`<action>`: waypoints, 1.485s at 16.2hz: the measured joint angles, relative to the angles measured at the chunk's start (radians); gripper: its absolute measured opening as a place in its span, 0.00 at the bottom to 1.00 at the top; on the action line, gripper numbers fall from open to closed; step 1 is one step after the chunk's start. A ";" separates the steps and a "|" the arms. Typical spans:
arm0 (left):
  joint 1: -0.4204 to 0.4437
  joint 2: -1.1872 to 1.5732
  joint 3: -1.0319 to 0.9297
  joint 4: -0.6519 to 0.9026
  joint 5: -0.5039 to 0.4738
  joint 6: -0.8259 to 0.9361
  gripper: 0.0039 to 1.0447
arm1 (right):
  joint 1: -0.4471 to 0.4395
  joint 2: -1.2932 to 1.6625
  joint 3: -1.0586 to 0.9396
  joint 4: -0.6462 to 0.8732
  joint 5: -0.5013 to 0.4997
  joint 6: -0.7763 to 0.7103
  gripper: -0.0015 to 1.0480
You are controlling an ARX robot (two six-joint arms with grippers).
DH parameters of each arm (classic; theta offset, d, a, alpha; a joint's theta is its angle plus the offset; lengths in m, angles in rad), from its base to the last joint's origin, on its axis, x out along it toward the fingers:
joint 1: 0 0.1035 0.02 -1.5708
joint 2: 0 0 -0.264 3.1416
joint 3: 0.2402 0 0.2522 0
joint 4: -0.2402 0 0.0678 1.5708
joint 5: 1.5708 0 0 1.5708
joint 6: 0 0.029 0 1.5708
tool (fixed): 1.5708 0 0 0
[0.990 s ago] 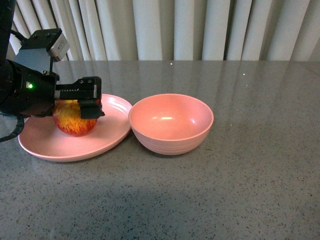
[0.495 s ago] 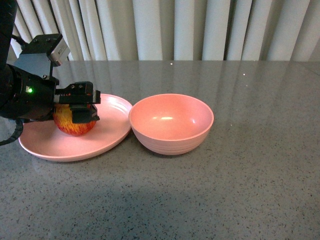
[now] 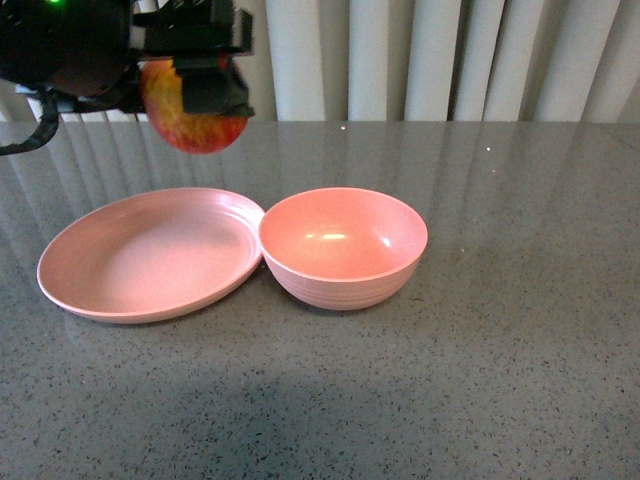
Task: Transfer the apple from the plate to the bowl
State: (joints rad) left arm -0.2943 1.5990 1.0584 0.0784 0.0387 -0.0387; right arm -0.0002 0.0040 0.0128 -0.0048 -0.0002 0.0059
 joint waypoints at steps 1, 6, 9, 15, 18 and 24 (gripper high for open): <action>-0.039 -0.001 0.018 -0.011 0.002 0.002 0.65 | 0.000 0.000 0.000 0.000 0.000 0.000 0.94; -0.163 0.091 0.088 -0.032 -0.010 0.001 0.65 | 0.000 0.000 0.000 0.000 0.000 0.000 0.94; -0.188 0.166 0.108 -0.056 -0.014 -0.011 0.65 | 0.000 0.000 0.000 0.000 0.000 0.000 0.94; -0.200 0.262 0.158 -0.085 -0.018 -0.040 0.65 | 0.000 0.000 0.000 0.000 0.000 0.000 0.94; -0.200 0.305 0.172 -0.102 -0.020 -0.060 0.65 | 0.000 0.000 0.000 0.000 0.000 0.000 0.94; -0.199 0.335 0.190 -0.115 -0.016 -0.079 0.65 | 0.000 0.000 0.000 0.000 0.000 0.000 0.94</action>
State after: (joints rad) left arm -0.4934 1.9339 1.2480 -0.0368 0.0223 -0.1173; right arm -0.0002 0.0040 0.0128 -0.0048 -0.0006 0.0059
